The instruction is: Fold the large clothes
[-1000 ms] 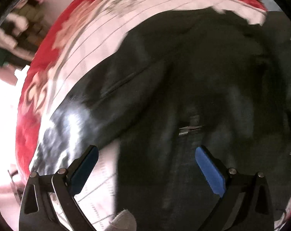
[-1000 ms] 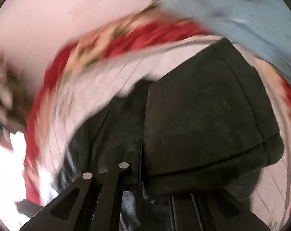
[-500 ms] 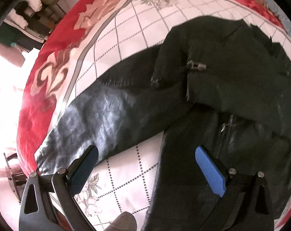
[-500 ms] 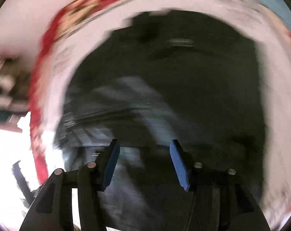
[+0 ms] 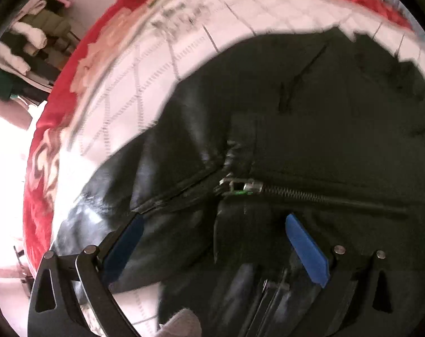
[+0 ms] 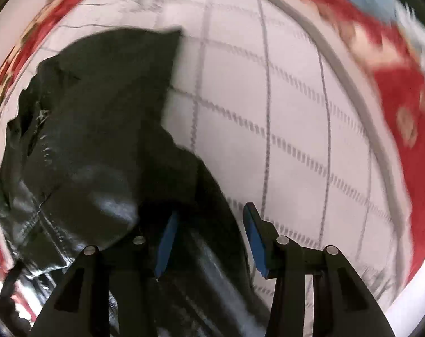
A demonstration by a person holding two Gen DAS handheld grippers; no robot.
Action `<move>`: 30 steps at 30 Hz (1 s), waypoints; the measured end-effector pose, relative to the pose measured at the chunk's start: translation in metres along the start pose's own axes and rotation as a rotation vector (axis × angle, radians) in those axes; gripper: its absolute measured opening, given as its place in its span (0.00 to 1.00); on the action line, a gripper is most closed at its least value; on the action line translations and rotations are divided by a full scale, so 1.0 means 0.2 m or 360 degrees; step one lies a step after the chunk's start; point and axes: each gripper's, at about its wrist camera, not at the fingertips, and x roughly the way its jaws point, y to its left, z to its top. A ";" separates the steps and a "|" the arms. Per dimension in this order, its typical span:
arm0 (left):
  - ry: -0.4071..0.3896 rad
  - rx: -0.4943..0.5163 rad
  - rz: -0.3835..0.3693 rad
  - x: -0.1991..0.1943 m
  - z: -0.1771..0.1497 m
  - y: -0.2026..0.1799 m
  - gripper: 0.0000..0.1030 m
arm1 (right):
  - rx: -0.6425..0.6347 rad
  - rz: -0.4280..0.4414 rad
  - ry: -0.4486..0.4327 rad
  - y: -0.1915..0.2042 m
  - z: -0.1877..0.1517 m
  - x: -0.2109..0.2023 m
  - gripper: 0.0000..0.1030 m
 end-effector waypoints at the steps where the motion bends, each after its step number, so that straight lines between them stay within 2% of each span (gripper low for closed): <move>1: 0.0023 -0.0005 -0.0009 0.03 0.01 0.00 1.00 | -0.0002 -0.0009 0.0001 -0.01 -0.02 -0.02 0.49; 5: 0.0013 -0.0077 -0.0098 -0.01 0.01 0.09 1.00 | -0.0062 -0.0064 -0.0032 -0.01 -0.11 -0.17 0.51; 7: -0.0027 -0.0122 -0.0106 -0.09 -0.04 0.18 1.00 | -0.0133 -0.0112 -0.0067 0.01 -0.20 -0.26 0.58; 10: -0.0026 -0.0269 -0.0156 -0.20 -0.16 0.38 1.00 | -0.0235 -0.0087 -0.0065 0.10 -0.32 -0.31 0.65; 14: 0.0081 -0.0508 -0.0175 -0.27 -0.43 0.70 1.00 | -0.0379 -0.0019 0.0045 0.35 -0.49 -0.28 0.65; 16: 0.0168 -0.0689 -0.0182 -0.26 -0.61 0.89 1.00 | -0.0442 0.0001 0.0095 0.45 -0.60 -0.26 0.65; 18: 0.0276 -0.0926 -0.0243 -0.22 -0.80 1.07 1.00 | -0.0516 0.0025 0.0148 0.52 -0.70 -0.24 0.65; 21: 0.0380 -0.1339 -0.0414 -0.10 -1.06 1.31 1.00 | -0.0595 0.0103 0.0221 0.59 -0.87 -0.22 0.65; 24: 0.0375 -0.1707 -0.0570 0.02 -1.22 1.49 0.97 | -0.0708 0.0078 0.0240 0.67 -0.98 -0.21 0.65; 26: 0.0350 -0.1915 -0.0631 0.11 -1.29 1.59 0.89 | -0.0754 0.0058 0.0246 0.74 -1.00 -0.21 0.65; 28: 0.0354 -0.2030 -0.0639 0.17 -1.32 1.65 0.85 | -0.0757 0.0041 0.0247 0.82 -0.99 -0.20 0.65; 30: 0.0330 -0.2154 -0.0635 0.22 -1.35 1.71 0.84 | -0.0714 0.0031 0.0268 0.82 -1.02 -0.19 0.65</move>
